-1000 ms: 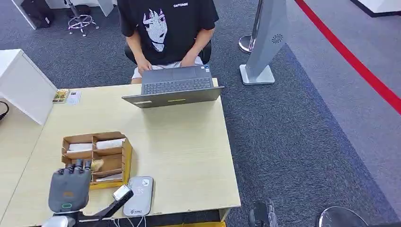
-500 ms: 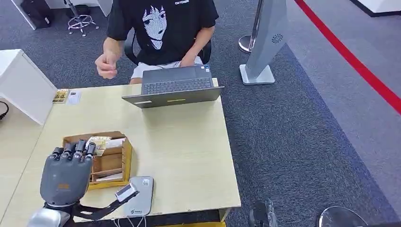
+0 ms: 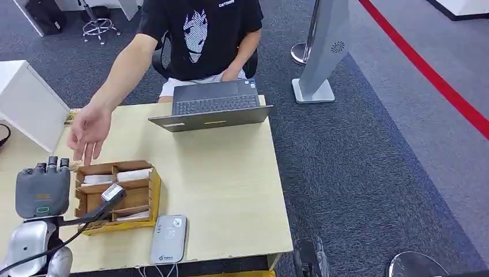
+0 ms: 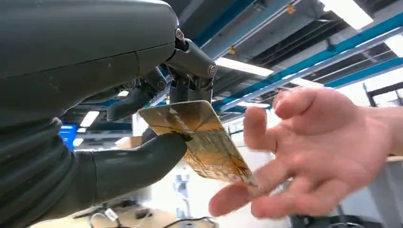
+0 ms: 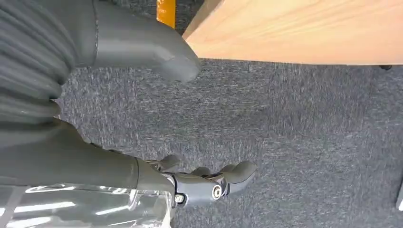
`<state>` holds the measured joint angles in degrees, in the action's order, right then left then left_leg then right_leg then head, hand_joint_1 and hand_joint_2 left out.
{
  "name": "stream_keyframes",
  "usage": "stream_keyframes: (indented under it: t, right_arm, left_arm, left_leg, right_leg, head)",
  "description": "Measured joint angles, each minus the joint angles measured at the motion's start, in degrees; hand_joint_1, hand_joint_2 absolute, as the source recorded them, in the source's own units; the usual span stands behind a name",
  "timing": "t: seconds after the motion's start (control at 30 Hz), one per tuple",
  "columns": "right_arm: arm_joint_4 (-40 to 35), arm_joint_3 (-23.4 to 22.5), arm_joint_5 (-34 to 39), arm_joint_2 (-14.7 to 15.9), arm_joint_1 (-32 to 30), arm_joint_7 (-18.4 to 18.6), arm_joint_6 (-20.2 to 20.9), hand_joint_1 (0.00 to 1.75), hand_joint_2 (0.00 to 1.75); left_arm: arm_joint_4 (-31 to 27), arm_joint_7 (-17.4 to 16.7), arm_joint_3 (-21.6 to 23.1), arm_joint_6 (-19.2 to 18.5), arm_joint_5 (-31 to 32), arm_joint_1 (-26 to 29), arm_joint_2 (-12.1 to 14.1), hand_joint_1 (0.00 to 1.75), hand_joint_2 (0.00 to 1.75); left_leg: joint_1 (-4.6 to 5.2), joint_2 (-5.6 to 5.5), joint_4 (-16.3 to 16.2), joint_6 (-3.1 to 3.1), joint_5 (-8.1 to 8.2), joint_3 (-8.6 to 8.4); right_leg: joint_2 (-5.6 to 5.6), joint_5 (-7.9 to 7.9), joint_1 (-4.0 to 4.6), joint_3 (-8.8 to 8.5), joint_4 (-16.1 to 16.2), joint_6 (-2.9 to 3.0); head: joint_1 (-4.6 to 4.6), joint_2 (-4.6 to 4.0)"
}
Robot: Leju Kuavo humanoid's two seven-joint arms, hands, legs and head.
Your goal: Pass the card to the sensor for recognition and then transmit it.
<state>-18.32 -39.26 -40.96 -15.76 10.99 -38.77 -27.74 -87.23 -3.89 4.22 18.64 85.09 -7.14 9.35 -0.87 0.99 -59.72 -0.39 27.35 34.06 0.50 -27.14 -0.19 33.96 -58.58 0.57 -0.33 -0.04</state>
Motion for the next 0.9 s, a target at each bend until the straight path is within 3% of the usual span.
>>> stream_keyframes:
  t: [0.23, 0.43, 0.47, 0.5, 0.53, 0.9]
  right_arm:
    - [0.3, 0.1, 0.0, -0.2, 0.1, 0.0, 0.2, 0.00, 1.75]
    - [0.4, 0.3, 0.0, -0.2, 0.0, 0.0, 0.1, 0.00, 1.75]
    - [0.4, 0.3, 0.0, -0.2, 0.0, 0.0, 0.1, 0.00, 1.75]
    - [0.4, 0.3, 0.0, -0.2, 0.0, 0.0, 0.1, 0.00, 1.75]
    - [0.5, 0.3, 0.0, -0.2, 0.0, 0.0, 0.1, 0.00, 1.75]
    - [0.5, 0.3, 0.0, -0.2, 0.0, 0.2, 0.1, 0.00, 1.75]
  left_arm:
    - [1.2, -0.3, 0.3, 0.2, 0.0, -0.7, 0.6, 1.75, 1.75]
    - [1.4, 1.5, 0.3, 0.4, 0.0, -1.1, 0.5, 1.75, 1.75]
    - [1.4, 1.9, 0.3, 0.4, 0.0, -1.2, 0.4, 1.52, 1.75]
    - [1.4, 2.7, 0.2, 0.6, 0.0, -1.3, 0.1, 0.21, 1.75]
    - [1.4, 3.1, 0.2, 0.8, 0.0, -1.3, 0.0, 0.00, 1.75]
    - [-2.2, 5.1, 0.0, 3.7, 0.0, -0.2, -2.4, 0.00, 1.75]
  left_leg:
    - [0.00, 0.01, 0.0, 0.00, 0.00, 0.01]
    - [0.00, 0.04, 0.0, 0.00, 0.01, 0.01]
    - [0.00, 0.04, 0.0, 0.00, 0.01, 0.01]
    - [0.00, 0.05, 0.0, 0.00, 0.02, 0.02]
    - [0.00, 0.05, 0.0, 0.00, 0.03, 0.02]
    - [0.00, 0.01, 0.0, -0.02, 0.07, 0.04]
  right_leg:
    - [0.00, 0.00, 0.00, 0.01, 0.0, 0.00]
    - [-0.03, 0.00, 0.00, 0.02, 0.0, 0.00]
    - [-0.04, 0.00, 0.00, 0.02, 0.0, 0.00]
    - [-0.05, 0.00, 0.00, 0.02, 0.0, 0.00]
    - [-0.05, 0.00, 0.00, 0.02, 0.0, 0.00]
    - [-0.01, -0.02, -0.01, 0.01, 0.0, -0.03]
  head:
    - [-0.02, 0.00]
    - [0.00, 0.00]
    - [-0.02, 0.00]
    - [0.00, 0.00]
    - [0.00, 0.00]
    - [0.00, 0.00]
